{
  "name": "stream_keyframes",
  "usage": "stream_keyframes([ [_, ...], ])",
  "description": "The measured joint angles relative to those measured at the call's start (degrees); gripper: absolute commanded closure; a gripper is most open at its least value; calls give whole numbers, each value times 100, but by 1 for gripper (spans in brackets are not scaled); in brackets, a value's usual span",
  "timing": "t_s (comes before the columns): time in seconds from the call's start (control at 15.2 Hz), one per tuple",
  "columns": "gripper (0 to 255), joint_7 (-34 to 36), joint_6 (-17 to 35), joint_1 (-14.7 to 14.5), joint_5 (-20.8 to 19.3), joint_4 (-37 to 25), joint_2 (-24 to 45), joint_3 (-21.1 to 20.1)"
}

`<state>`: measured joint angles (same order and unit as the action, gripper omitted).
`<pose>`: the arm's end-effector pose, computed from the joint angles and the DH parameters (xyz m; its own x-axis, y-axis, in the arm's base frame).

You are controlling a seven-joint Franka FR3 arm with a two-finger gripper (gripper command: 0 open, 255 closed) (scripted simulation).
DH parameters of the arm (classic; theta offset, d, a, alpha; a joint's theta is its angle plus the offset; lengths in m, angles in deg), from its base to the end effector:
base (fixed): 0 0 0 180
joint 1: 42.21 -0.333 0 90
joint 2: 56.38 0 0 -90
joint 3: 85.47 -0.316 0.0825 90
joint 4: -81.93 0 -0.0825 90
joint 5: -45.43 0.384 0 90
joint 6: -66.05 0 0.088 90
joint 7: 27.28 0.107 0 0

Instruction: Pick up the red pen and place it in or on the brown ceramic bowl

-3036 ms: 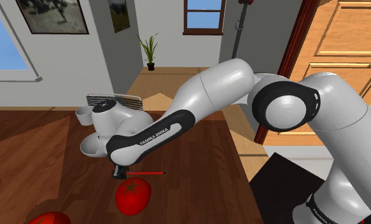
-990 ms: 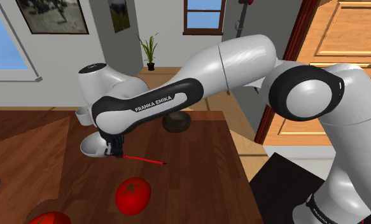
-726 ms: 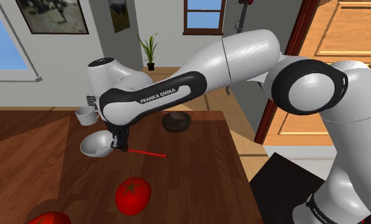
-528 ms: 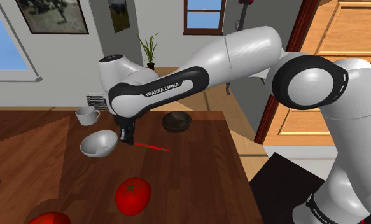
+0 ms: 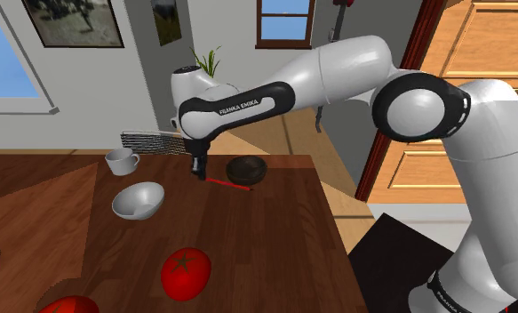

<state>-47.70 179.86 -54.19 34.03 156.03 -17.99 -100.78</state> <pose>0.6807 0.2848 0.3654 0.6592 0.7511 0.0357 0.7503 -0.6602 0.0354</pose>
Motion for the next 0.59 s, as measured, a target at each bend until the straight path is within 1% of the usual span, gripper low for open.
stream_keyframes([
  [0.33, 255, -562, -131, 432, 77, -231, 76, 79],
  [0.59, 255, -974, -283, 713, 112, -614, 292, 151],
])
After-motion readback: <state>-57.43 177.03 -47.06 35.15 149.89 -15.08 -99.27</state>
